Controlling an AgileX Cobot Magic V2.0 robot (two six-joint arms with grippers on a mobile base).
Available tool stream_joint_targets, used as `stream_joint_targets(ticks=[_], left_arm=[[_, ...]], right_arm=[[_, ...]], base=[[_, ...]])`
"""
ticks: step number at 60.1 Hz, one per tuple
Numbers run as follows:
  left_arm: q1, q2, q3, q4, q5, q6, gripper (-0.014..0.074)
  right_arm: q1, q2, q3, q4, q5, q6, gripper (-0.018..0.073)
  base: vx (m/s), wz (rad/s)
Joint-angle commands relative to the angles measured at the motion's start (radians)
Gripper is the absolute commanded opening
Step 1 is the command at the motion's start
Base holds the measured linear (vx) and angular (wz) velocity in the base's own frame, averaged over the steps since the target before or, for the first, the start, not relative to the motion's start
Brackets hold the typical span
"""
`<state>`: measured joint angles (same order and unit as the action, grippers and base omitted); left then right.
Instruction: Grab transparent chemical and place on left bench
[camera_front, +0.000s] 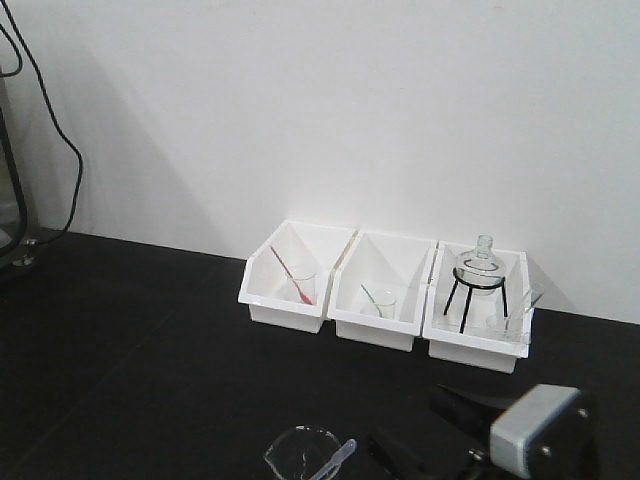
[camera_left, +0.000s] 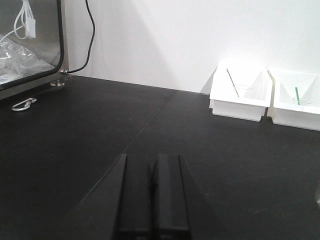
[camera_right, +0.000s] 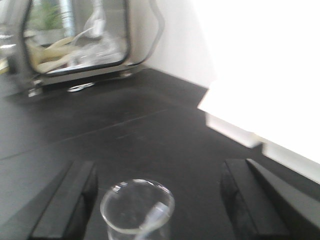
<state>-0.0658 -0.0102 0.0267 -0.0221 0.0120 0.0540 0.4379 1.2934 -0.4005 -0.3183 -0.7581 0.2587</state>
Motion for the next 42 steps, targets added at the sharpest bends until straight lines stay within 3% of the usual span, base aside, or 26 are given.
stream_joint_targets(ticks=[1, 11, 20, 34, 42], left_arm=[[-0.002, -0.019, 0.016, -0.001, -0.078, -0.008, -0.0003], [-0.002, -0.019, 0.016, -0.001, -0.078, -0.008, -0.0003], [-0.002, -0.019, 0.016, -0.001, -0.078, -0.008, -0.0003], [-0.002, -0.019, 0.016, -0.001, -0.078, -0.008, -0.0003], [-0.002, -0.019, 0.016, -0.001, -0.078, -0.008, -0.0003]], right_arm=[[-0.002, -0.091, 0.059, 0.086, -0.067, -0.04, 0.052], [-0.002, -0.217, 0.229, 0.132, -0.075, -0.05, 0.0449], [-0.002, -0.308, 0.336, 0.14, -0.186, -0.05, 0.039], [-0.002, -0.355, 0.435, 0.139, -0.384, -0.05, 0.0314], [-0.002, -0.355, 0.436, 0.149, -0.367, -0.053, 0.0275]], base=[[0.0, 0.0], [0.0, 0.0], [0.0, 0.0], [0.0, 0.0], [0.0, 0.0]])
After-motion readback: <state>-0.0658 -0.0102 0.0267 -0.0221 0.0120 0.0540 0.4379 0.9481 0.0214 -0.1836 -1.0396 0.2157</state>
